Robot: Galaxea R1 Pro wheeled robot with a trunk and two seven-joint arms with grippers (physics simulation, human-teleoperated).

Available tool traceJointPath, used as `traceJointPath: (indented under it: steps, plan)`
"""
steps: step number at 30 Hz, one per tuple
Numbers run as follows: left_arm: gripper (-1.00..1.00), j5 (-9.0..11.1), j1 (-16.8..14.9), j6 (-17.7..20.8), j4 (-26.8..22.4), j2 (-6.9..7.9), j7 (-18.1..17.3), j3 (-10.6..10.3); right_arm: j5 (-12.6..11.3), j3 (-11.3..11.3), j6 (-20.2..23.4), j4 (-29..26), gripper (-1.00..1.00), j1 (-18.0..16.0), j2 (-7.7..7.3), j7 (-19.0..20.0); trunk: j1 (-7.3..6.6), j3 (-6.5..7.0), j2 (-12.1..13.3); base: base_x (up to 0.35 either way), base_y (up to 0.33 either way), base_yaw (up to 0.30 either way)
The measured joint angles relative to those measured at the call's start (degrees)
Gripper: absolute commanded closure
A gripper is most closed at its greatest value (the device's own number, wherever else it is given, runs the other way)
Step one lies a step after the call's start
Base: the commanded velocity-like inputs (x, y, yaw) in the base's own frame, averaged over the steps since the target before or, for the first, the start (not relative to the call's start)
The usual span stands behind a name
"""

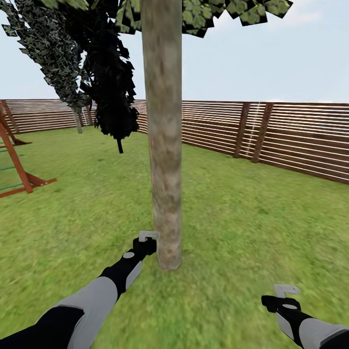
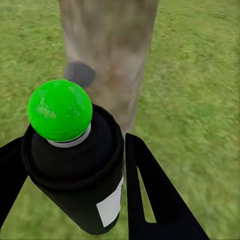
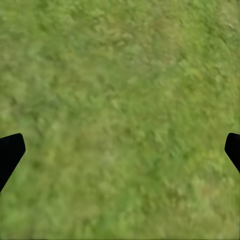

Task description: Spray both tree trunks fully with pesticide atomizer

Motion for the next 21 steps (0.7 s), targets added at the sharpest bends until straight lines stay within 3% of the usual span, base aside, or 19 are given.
traceJointPath:
  steps: [5,11,13,15,21]
  plan:
    - [1.00,0.01,-0.01,-0.08,0.05,-0.02,-0.26,0.00,0.00,0.00,0.00,0.00,-1.00,0.06,0.02,0.00,0.00,0.00,-0.01,0.038,0.000,0.000]
    - [1.00,-0.07,-0.04,-0.09,0.33,-1.12,-5.12,0.00,0.00,0.01,0.00,-0.01,-1.00,0.11,0.03,0.00,0.00,0.00,-0.01,0.002,0.000,0.000]
    - [1.00,-0.09,-0.02,-0.09,1.10,-1.12,-9.24,-0.14,0.00,0.01,0.00,-0.01,-1.00,0.11,0.03,0.00,0.00,0.00,-0.01,0.000,0.000,0.000]
    - [1.00,-0.09,-0.03,-0.09,1.31,-1.12,-10.48,-0.11,0.00,0.01,0.00,0.00,-1.00,0.12,0.06,0.00,0.00,0.00,-0.01,0.000,0.000,0.000]
    - [1.00,-0.09,-0.05,-0.16,1.40,-1.12,-11.05,-0.03,0.00,0.01,0.00,-0.01,-1.00,0.13,0.06,0.00,0.00,0.00,-0.01,0.000,0.000,0.000]
